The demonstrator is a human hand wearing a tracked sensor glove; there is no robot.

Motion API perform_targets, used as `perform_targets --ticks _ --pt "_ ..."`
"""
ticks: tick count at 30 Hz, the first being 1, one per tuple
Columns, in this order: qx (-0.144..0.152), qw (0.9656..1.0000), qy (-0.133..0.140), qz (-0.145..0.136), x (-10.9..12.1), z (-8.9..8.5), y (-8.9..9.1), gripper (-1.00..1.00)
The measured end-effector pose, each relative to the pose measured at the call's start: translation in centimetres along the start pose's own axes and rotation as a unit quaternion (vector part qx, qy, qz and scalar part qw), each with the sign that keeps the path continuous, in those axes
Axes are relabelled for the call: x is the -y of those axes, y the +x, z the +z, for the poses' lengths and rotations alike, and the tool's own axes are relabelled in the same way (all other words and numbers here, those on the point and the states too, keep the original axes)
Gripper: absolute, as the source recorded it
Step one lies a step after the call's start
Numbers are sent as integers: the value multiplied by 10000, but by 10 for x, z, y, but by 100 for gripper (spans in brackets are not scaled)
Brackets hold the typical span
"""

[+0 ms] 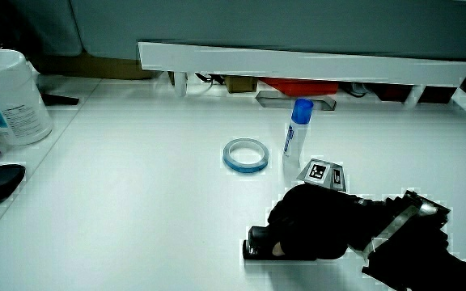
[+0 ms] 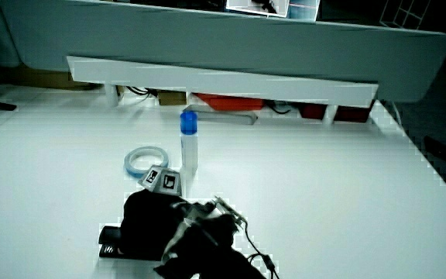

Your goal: Place stapper

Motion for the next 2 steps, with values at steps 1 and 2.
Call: perform_targets --ticks 1,2 --pt "50 10000 17 -51 1 0 1 0" --pt "52 10000 1 -75 2 -1 5 -14"
